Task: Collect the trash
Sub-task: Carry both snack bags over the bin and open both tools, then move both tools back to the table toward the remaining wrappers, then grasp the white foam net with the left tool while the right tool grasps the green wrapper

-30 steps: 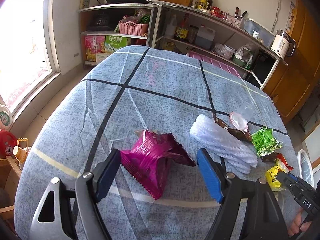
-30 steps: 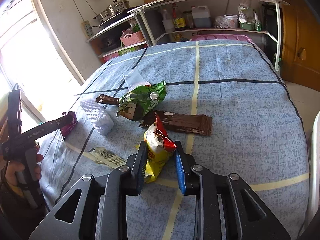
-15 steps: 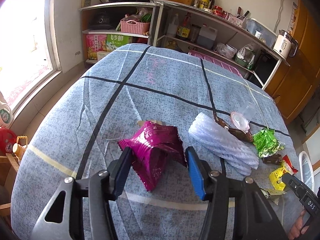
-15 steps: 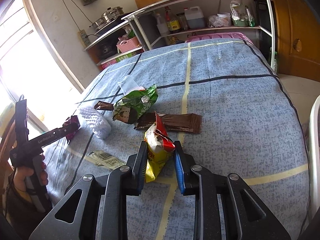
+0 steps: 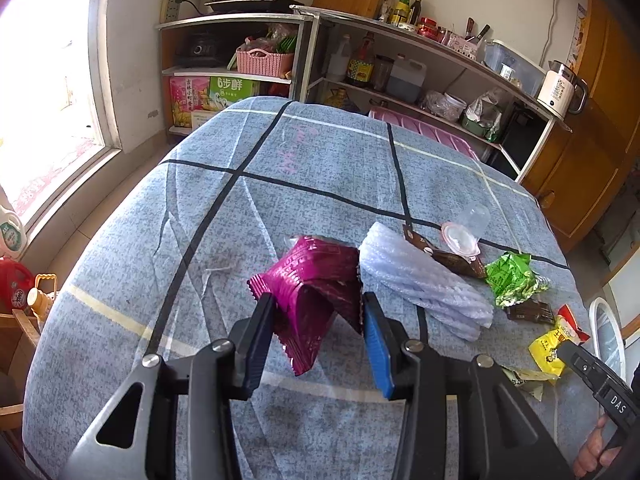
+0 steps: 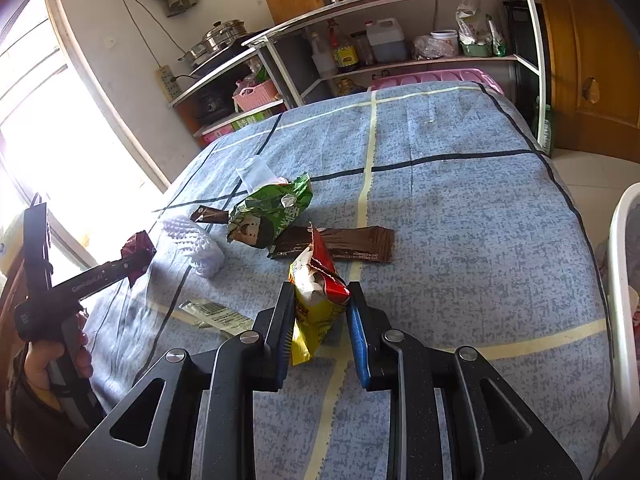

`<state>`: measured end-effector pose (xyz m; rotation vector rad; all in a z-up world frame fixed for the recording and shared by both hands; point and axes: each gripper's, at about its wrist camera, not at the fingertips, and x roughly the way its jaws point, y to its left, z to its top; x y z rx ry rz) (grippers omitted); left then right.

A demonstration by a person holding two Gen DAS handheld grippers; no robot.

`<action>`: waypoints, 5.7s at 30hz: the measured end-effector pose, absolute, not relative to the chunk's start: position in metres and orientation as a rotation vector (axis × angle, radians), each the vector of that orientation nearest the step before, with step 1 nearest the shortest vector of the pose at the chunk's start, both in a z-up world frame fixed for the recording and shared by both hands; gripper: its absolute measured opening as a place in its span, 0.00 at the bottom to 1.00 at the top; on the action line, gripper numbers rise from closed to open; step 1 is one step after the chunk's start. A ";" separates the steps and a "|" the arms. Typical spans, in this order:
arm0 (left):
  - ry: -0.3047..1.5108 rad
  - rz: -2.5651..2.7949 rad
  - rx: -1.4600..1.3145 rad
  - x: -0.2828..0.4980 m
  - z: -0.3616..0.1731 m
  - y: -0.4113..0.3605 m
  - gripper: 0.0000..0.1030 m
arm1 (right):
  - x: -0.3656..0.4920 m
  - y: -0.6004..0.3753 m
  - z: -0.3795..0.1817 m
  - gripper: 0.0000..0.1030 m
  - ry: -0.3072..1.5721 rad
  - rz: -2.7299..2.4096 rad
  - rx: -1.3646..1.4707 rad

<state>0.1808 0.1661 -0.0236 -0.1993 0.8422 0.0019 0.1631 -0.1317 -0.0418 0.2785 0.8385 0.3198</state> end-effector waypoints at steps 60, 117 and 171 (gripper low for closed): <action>0.787 -0.647 0.129 0.108 0.029 -0.211 0.45 | 0.053 -0.379 -0.003 0.26 0.711 -0.113 0.353; 0.800 -0.331 -0.036 0.116 0.013 -0.056 0.68 | 0.082 -0.284 -0.011 0.47 0.772 0.031 0.221; 0.946 -0.031 -0.289 0.227 -0.037 0.096 0.72 | 0.160 -0.077 -0.049 0.33 0.913 0.502 -0.083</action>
